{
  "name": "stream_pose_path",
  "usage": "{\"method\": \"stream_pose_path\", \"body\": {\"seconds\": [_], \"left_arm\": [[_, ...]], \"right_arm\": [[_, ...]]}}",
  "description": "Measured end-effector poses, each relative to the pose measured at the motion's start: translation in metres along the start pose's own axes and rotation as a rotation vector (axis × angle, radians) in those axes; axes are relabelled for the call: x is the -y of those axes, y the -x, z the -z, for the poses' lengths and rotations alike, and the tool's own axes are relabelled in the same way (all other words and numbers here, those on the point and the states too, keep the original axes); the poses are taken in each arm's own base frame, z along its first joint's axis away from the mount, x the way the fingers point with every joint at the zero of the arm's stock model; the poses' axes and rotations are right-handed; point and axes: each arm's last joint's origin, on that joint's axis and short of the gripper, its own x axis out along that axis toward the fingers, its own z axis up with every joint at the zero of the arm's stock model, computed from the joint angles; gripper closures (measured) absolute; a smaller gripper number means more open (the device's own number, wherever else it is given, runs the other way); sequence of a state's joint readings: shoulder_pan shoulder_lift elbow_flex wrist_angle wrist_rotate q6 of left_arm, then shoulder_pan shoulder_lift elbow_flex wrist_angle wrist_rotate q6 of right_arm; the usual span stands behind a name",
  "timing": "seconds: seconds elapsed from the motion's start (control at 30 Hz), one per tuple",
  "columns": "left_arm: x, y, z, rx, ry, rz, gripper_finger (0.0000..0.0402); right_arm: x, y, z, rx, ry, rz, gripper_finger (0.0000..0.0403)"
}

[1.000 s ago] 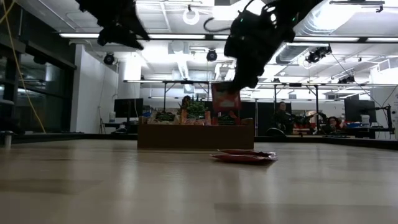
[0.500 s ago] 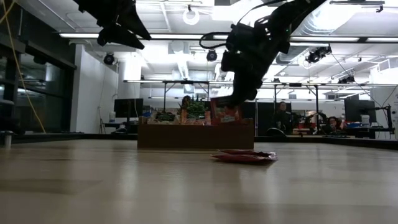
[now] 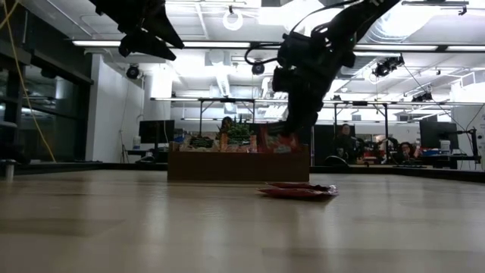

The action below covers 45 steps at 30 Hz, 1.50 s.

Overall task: Pick & Place Tea
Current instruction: Put the top red tea bag into the right section of the wooden organizer

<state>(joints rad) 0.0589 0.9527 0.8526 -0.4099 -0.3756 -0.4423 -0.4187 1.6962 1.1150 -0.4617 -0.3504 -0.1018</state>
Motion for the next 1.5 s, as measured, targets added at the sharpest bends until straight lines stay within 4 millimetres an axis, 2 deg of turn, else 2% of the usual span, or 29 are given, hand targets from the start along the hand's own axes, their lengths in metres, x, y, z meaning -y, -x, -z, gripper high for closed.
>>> {"method": "stream_pose_path", "body": {"seconds": [0.4,0.8,0.93,1.07,1.2,1.37,1.5], "left_arm": [[0.000,0.000,0.000,0.000,0.001,0.001,0.0198],[0.000,0.000,0.000,0.000,0.009,0.002,0.0198],[0.000,0.000,0.000,-0.001,0.016,0.004,0.0198],[0.001,0.000,0.000,-0.017,0.035,0.035,0.0198],[0.004,-0.001,0.000,-0.035,0.069,0.084,0.0198],[0.012,-0.015,0.002,-0.079,0.088,0.168,0.0198],[0.021,-0.034,0.008,-0.145,0.116,0.240,0.0198]], "right_arm": [[0.002,-0.007,0.008,0.026,-0.044,-0.009,0.0391],[0.001,-0.007,0.007,0.029,-0.040,-0.003,0.0292],[0.001,-0.002,0.000,0.035,-0.042,0.007,0.0275],[-0.002,0.011,-0.012,0.076,-0.024,0.022,0.0273],[-0.008,0.033,-0.022,0.115,-0.033,0.064,0.0274],[-0.019,0.062,-0.024,0.172,-0.061,0.062,0.0274],[-0.029,0.075,-0.019,0.169,-0.096,0.048,0.0274]]}}
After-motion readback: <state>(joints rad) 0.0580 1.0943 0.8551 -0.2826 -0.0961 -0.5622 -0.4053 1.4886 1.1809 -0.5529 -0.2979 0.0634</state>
